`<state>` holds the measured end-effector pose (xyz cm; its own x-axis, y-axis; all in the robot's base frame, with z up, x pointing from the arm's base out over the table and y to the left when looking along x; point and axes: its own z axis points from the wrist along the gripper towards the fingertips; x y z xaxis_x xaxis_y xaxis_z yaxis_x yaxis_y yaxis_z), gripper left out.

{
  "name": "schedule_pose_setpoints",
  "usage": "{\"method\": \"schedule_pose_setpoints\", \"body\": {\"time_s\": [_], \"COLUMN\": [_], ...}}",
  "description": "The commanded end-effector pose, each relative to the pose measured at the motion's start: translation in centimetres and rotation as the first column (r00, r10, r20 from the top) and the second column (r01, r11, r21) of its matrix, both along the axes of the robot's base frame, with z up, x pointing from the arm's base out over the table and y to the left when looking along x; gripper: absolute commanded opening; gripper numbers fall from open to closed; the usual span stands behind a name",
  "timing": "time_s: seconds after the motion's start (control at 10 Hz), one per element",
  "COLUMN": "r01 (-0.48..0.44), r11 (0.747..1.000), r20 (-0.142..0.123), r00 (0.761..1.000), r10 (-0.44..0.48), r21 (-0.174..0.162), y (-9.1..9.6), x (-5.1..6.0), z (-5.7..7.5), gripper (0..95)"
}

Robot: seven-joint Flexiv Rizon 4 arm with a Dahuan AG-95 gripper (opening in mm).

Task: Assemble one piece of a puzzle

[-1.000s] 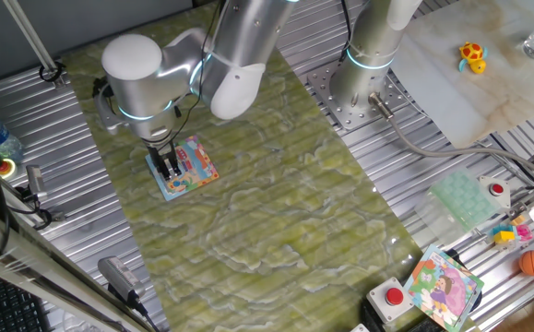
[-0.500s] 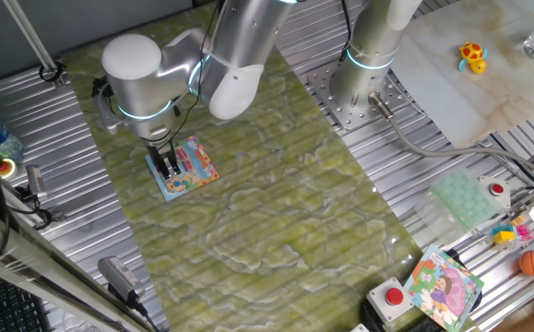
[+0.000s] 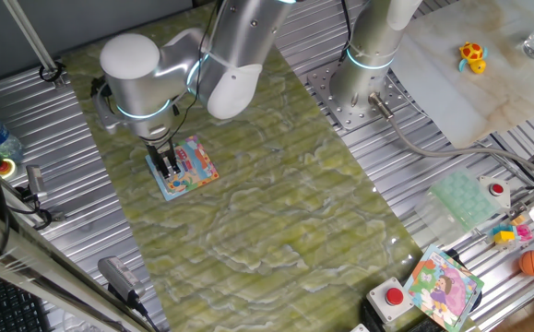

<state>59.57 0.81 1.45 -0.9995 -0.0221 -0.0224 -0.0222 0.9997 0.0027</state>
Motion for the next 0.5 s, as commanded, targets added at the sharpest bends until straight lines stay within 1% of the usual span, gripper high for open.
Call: {"method": "schedule_pose_setpoints", "body": {"time_s": [0.1, 0.2, 0.4, 0.5], "r01": [-0.003, -0.003, 0.000, -0.002], "r11": [1.000, 1.000, 1.000, 1.000], "r20": [-0.003, -0.002, -0.002, 0.001], "r00": [1.000, 1.000, 1.000, 1.000], "r10": [0.003, 0.003, 0.000, 0.002], "r21": [-0.001, 0.005, 0.003, 0.003], "y": [-0.09, -0.10, 0.07, 0.06], "x": [-0.03, -0.07, 0.04, 0.04], "z": [-0.22, -0.18, 0.29, 0.24], "gripper": [0.0, 0.0, 0.0, 0.0]}}
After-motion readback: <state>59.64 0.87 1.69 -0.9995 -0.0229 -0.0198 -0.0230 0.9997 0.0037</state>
